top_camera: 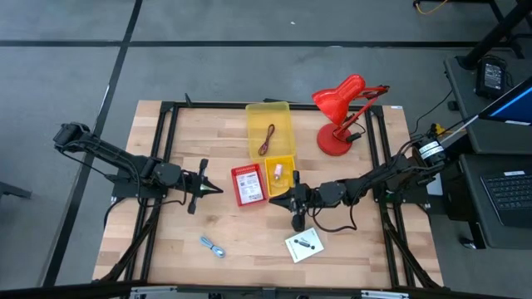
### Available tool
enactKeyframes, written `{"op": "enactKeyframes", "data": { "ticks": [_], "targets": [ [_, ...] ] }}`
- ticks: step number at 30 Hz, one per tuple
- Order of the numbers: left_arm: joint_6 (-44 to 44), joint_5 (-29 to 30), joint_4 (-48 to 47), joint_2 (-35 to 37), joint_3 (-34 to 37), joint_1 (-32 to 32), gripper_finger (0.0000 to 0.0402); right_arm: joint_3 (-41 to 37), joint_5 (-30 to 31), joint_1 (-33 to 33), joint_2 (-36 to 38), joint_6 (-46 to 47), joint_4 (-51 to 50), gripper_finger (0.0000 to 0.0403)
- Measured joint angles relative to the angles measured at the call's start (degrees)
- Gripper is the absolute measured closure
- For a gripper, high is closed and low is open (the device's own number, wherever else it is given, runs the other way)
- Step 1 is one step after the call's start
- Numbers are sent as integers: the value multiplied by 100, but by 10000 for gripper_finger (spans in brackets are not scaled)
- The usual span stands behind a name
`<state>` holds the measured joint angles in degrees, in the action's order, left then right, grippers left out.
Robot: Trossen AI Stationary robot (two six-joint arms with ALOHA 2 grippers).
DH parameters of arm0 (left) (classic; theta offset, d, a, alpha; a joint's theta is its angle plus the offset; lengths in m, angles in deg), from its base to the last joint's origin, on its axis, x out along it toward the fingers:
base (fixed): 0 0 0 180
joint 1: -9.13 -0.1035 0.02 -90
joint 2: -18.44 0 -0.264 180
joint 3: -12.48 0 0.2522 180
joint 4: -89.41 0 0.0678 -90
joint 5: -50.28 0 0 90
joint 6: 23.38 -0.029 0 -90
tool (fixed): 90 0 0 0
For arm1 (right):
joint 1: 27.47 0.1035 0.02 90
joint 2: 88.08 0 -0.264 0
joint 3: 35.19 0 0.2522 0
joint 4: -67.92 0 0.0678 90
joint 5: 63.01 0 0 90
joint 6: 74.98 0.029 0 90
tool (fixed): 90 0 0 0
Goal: Pick and place items into bin
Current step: Put the blue cable wire into the top yellow bin
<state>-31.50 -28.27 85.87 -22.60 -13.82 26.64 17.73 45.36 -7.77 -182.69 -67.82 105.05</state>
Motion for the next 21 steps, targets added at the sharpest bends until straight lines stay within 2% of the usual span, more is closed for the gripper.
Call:
{"op": "enactKeyframes", "data": {
  "ticks": [4, 9, 14, 21],
  "targets": [
    [38, -111, 36, 0, -28, -1, 400, 0, 0, 0, 0, -1, 0, 401],
    [325, -984, -15, -102, -224, 61, 400, 2, 0, 0, 0, -22, 0, 401],
    [306, -922, -649, -606, -773, 320, 400, 2, 0, -34, 0, -27, -2, 401],
    [612, -900, -1599, -1759, -1607, 773, 400, 2, 0, -42, 0, -35, -11, 401]
  ]
}}
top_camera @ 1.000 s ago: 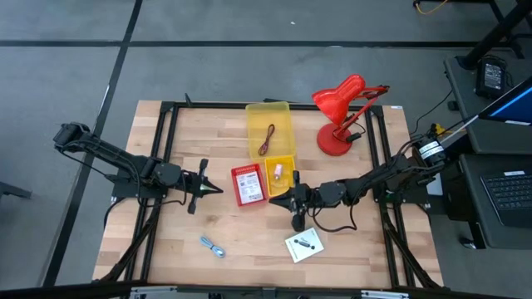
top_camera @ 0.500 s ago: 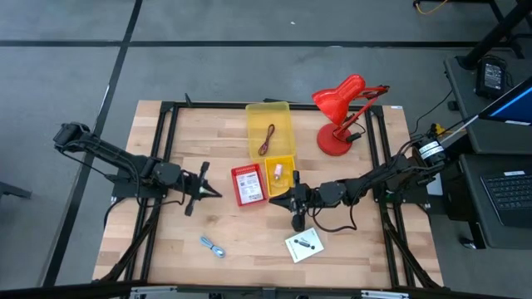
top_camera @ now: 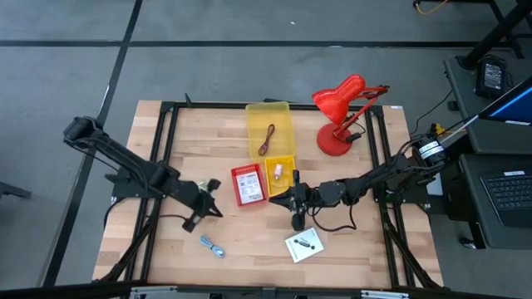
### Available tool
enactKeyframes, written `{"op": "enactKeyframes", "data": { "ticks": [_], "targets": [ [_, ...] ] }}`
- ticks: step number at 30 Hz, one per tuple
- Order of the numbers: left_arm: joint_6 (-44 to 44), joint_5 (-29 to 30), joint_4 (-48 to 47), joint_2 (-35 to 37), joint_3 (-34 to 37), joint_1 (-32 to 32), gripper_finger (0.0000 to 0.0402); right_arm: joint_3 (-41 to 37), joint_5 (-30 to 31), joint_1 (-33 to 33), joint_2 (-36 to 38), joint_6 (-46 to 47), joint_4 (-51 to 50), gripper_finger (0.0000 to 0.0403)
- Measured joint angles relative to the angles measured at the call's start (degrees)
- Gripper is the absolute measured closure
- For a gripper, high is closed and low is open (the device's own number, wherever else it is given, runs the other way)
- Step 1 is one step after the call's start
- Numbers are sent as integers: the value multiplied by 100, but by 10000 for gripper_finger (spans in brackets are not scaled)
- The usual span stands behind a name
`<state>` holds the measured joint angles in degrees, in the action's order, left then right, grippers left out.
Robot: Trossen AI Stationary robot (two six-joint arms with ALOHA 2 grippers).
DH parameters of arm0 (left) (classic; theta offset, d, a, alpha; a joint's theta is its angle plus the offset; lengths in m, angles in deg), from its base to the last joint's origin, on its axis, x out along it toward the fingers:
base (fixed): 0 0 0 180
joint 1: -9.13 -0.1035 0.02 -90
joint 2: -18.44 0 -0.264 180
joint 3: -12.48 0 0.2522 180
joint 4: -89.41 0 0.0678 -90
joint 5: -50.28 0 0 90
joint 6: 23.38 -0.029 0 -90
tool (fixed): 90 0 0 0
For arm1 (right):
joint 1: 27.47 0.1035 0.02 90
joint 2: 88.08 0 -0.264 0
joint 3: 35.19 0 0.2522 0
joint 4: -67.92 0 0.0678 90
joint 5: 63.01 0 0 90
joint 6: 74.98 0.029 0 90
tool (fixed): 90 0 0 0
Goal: Pick and place items into bin
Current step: Put the blue cable wire into the top yellow bin
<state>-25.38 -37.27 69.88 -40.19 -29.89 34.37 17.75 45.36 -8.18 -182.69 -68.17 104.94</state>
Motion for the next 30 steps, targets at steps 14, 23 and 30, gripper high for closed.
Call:
{"op": "enactKeyframes", "data": {
  "ticks": [14, 23, 30],
  "targets": [
    [1269, 63, -1679, -1877, -1739, 972, 400, 2, 0, 0, 0, -164, -9, 401],
    [1907, 93, -1724, -2335, -2023, 1393, 366, 2, 0, 0, 0, -177, -109, 401],
    [2466, 292, -1689, -2372, -2023, 1538, 302, 2, 0, 0, -2, -175, -435, 401]
  ]
}}
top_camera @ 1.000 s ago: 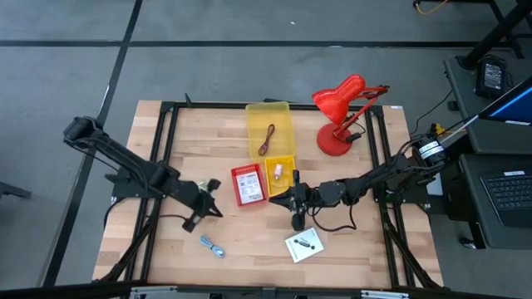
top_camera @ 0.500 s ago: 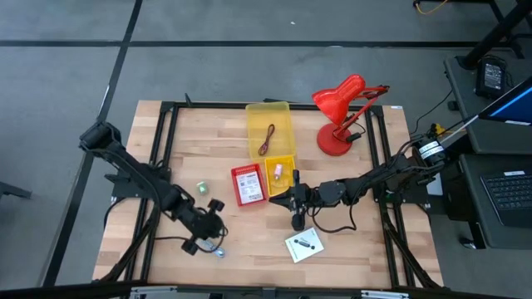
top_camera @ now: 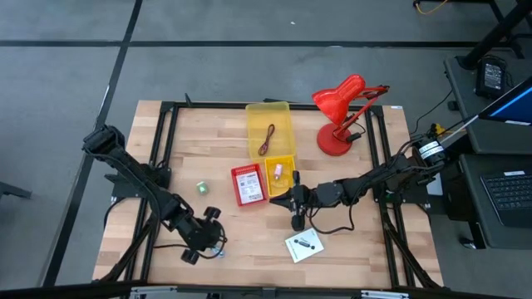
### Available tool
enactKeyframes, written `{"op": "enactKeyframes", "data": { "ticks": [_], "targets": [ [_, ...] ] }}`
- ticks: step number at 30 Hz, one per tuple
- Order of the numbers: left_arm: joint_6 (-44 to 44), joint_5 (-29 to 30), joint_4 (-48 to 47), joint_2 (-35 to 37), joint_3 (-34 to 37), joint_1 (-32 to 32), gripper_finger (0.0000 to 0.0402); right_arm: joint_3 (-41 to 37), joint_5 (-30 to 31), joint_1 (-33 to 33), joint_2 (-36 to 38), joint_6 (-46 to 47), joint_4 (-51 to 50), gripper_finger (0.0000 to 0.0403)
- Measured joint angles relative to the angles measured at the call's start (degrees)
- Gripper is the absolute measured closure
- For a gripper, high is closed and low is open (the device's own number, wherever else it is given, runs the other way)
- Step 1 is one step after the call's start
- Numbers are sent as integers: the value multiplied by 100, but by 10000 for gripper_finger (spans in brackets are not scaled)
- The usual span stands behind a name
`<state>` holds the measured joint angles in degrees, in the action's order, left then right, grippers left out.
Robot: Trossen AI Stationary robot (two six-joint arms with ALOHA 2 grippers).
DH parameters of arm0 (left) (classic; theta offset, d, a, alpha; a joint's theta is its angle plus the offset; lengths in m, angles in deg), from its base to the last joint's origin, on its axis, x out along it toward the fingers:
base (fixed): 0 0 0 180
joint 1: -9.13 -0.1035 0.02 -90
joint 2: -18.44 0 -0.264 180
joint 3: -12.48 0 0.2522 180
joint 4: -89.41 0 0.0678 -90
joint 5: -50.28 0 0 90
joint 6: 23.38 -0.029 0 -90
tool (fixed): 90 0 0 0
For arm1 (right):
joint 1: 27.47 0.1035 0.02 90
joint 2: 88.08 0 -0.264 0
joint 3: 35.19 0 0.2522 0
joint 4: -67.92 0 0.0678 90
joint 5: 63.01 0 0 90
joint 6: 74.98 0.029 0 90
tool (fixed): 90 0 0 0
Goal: Pick and place items into bin
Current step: Put the blue cable wire into the top yellow bin
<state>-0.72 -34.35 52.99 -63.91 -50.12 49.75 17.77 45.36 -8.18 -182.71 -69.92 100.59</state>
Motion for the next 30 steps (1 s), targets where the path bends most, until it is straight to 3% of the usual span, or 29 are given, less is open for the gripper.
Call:
{"op": "enactKeyframes", "data": {
  "ticks": [7, 11, 30],
  "targets": [
    [275, 230, 2, -109, 0, 22, 238, 0, 0, 0, 0, -25, -203, 401],
    [130, 231, -39, -317, 0, 95, 221, 0, 0, 0, 0, -103, -205, 401],
    [85, 255, -472, -1396, -30, 291, 229, 0, 0, 0, 0, -87, -216, 401]
  ]
}}
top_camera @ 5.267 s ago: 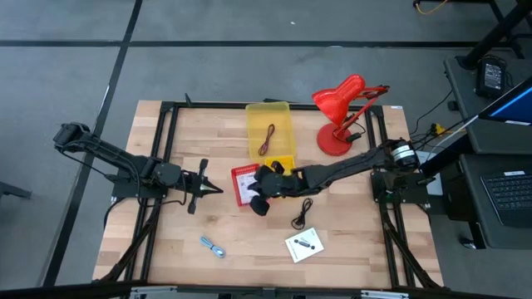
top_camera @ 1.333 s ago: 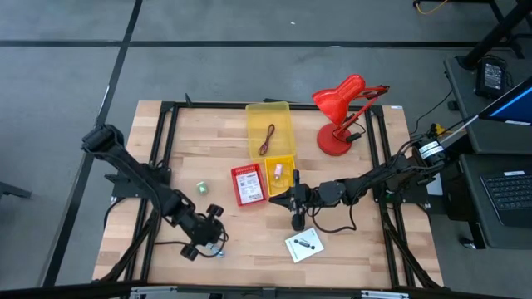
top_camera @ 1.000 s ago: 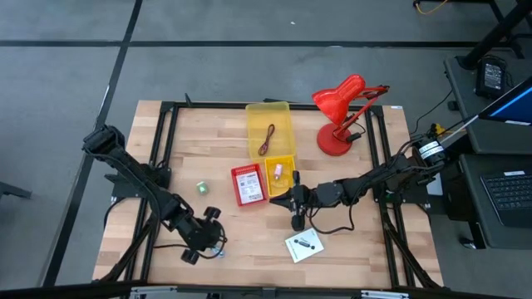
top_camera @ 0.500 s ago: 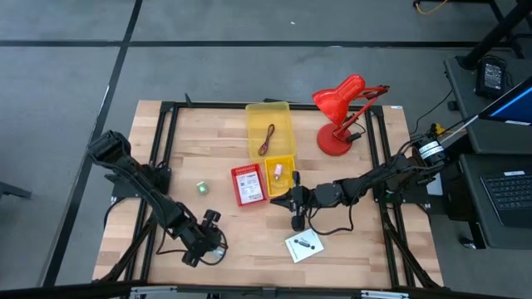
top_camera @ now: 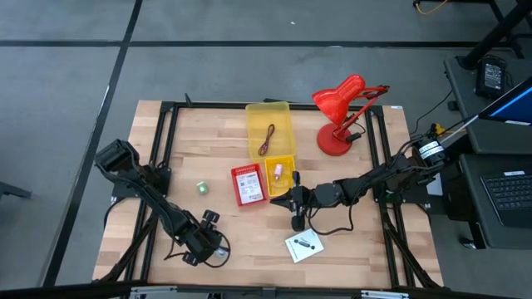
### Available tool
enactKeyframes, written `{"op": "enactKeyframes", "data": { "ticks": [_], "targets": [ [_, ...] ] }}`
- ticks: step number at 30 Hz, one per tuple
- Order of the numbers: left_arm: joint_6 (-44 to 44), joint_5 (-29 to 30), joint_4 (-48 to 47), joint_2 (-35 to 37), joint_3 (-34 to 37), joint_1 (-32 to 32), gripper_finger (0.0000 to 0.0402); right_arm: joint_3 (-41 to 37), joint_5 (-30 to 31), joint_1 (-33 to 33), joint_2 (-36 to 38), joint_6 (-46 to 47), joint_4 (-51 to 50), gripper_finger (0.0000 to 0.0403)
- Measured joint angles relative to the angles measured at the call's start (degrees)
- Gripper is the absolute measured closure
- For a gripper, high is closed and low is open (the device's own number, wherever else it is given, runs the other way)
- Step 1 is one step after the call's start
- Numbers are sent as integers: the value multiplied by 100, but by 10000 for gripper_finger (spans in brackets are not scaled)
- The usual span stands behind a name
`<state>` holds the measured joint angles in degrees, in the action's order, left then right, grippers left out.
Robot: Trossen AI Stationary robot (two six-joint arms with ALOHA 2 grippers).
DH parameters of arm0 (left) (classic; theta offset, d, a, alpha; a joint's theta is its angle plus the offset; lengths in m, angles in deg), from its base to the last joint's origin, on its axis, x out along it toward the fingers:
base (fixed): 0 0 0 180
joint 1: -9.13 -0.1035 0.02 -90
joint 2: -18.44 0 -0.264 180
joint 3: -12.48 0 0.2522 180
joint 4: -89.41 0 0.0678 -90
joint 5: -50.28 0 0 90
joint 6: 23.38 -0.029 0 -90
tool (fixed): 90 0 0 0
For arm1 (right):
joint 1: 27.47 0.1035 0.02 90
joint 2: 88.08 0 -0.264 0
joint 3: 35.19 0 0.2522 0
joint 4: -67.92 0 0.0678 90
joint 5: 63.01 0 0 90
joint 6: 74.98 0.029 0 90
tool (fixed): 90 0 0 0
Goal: Pick and place items into bin
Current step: Put the blue cable wire into the top yellow bin
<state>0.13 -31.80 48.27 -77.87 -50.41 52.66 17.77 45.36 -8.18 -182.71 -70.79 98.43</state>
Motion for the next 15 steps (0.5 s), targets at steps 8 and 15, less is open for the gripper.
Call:
{"op": "enactKeyframes", "data": {
  "ticks": [8, 15],
  "targets": [
    [-9, -3, -55, 21, 10, 0, 250, 0, 0, 0, 0, -9, 0, 401],
    [-31, -45, -103, 21, 19, 2, 313, 0, 0, 0, 0, -13, 0, 401]
  ]
}}
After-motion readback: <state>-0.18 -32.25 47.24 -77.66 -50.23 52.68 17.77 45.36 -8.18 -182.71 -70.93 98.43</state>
